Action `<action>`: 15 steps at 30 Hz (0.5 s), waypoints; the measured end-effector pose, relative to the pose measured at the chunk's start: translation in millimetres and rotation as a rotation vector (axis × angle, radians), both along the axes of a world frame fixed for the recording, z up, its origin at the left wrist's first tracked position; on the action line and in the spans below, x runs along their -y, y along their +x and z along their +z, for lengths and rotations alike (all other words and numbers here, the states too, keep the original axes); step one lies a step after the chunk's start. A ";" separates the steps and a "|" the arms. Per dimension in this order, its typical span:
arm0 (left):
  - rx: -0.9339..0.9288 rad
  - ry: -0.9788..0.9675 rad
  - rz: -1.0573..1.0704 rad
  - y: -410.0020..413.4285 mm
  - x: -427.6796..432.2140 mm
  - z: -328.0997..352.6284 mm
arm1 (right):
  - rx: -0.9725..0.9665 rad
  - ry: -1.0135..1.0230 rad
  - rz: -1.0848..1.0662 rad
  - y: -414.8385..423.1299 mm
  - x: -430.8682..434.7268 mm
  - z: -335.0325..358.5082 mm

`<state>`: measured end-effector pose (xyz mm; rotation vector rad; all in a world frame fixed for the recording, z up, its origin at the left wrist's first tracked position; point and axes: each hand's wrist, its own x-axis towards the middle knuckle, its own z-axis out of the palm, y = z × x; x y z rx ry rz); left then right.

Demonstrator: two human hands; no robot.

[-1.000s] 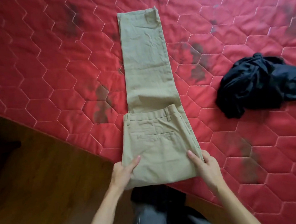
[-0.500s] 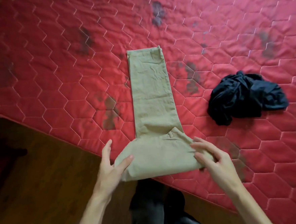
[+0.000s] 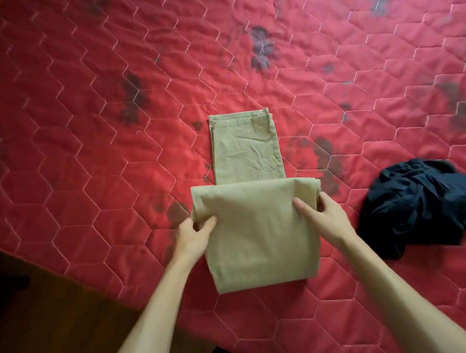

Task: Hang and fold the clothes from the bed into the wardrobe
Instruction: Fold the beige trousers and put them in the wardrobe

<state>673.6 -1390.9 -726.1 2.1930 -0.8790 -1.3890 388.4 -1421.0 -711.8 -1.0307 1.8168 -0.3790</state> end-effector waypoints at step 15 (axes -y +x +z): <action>-0.009 0.584 -0.082 -15.1 -63.0 -46.1 | -0.102 0.515 -0.147 6.6 -77.7 -63.6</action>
